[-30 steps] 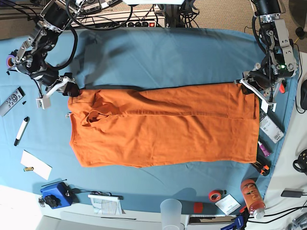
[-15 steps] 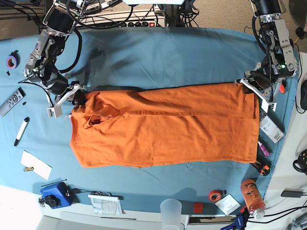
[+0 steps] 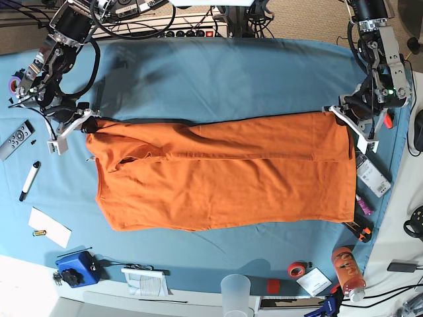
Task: Layout the t-shirt on the table in an organized manner, then fold the t-shirt properly
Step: 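Grasp both ends of the folded edge and pull the shirt taut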
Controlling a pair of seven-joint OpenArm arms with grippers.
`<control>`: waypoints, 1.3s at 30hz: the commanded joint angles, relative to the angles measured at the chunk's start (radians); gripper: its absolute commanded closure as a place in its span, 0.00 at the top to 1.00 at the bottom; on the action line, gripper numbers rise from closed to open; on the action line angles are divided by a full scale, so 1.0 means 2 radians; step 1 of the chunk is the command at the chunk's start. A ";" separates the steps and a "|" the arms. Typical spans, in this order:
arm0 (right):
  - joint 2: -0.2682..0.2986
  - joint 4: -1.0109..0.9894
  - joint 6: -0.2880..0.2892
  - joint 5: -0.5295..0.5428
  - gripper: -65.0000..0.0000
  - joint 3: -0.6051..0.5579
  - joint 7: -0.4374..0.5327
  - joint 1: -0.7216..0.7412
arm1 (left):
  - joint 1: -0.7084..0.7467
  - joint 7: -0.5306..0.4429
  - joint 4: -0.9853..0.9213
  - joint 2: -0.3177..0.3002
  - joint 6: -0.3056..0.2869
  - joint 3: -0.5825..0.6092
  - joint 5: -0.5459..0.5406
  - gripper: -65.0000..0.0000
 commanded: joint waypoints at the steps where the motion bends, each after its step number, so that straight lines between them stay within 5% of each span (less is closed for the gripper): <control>1: 0.009 0.010 0.003 0.009 0.00 0.009 0.006 0.005 | -0.001 0.014 0.010 -0.009 -0.002 -0.001 0.000 0.00; 9: 0.012 0.012 0.027 0.057 0.00 0.044 -0.027 -0.005 | 0.008 0.018 0.023 -0.030 -0.017 -0.001 -0.030 0.00; 39: 0.013 0.146 0.026 0.112 0.00 0.114 -0.043 -0.136 | 0.111 0.029 0.072 -0.065 -0.028 -0.001 -0.041 0.00</control>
